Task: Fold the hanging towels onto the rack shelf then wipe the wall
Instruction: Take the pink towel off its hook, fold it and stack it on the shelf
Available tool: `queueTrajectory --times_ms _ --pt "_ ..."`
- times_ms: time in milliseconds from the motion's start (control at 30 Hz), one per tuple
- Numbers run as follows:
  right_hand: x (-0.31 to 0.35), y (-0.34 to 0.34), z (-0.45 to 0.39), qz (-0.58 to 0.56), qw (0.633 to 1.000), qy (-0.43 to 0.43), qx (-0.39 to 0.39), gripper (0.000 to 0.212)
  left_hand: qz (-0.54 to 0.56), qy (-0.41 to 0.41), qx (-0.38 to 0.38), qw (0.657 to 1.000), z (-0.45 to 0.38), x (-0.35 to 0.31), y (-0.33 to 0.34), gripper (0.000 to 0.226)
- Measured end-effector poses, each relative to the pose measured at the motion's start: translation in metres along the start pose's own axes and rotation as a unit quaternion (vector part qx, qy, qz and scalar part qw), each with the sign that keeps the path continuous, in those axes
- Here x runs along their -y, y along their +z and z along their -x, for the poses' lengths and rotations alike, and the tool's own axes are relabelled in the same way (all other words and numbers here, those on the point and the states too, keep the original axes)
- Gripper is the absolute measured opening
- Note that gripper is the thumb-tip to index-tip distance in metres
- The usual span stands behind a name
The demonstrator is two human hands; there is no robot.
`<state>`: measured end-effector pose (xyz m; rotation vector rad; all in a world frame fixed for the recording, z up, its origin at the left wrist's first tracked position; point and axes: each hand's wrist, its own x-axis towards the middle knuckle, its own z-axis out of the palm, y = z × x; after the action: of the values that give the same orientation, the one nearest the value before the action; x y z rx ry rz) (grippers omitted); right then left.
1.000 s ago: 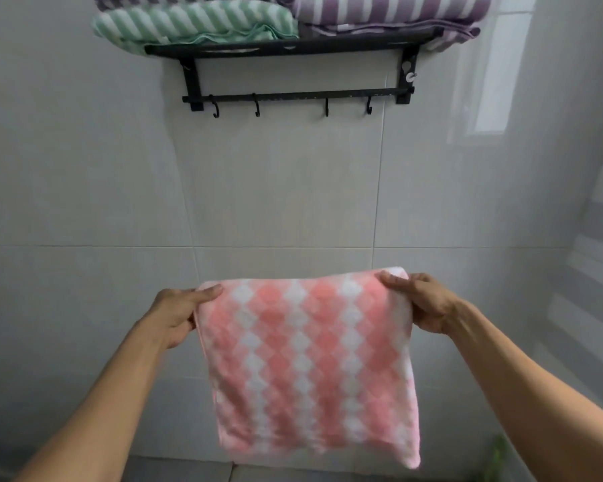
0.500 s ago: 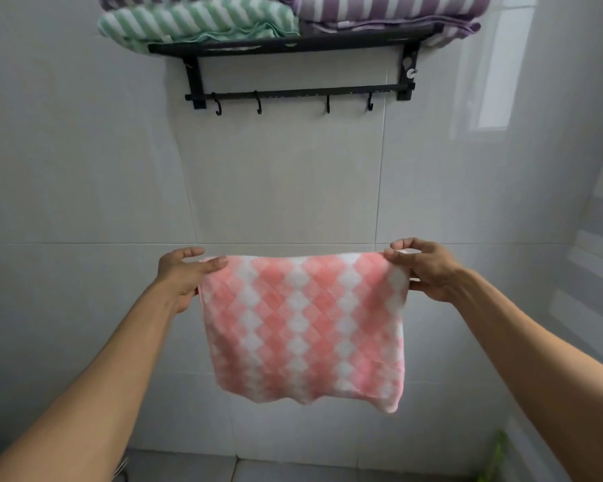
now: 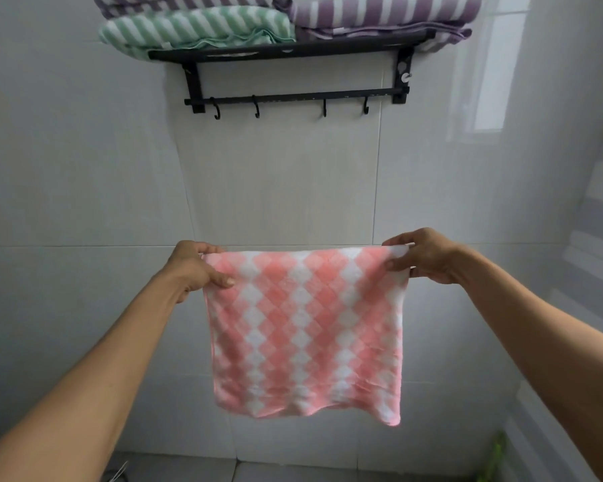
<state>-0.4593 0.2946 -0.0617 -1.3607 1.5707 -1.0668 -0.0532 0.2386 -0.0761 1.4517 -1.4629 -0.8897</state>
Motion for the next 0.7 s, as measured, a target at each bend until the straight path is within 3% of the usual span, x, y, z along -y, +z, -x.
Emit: queueTrajectory --times_ms 267,400,467,533,633,700 --pt "-0.002 0.006 -0.008 0.085 0.996 0.002 -0.027 0.033 -0.119 0.024 -0.063 0.991 -0.006 0.011 0.005 0.048" --pt "0.013 -0.006 -0.006 0.107 0.994 -0.005 0.000 0.020 -0.060 0.073 -0.040 0.995 -0.004 -0.005 -0.014 0.035" --pt "0.019 -0.013 -0.002 -0.009 0.999 -0.035 0.005 0.027 0.108 0.104 0.050 0.987 0.000 -0.012 -0.028 0.053" --pt "0.013 -0.015 0.004 -0.092 0.994 -0.045 0.036 0.048 0.185 0.080 0.112 0.973 0.011 -0.005 -0.024 0.073" --pt "-0.016 0.004 0.014 -0.033 0.994 -0.010 0.101 0.079 0.141 -0.009 0.072 0.987 0.034 0.025 0.005 0.056" --pt "-0.026 0.010 0.008 -0.051 0.997 -0.009 0.064 0.093 0.160 -0.052 0.022 0.985 0.031 0.036 0.013 0.042"
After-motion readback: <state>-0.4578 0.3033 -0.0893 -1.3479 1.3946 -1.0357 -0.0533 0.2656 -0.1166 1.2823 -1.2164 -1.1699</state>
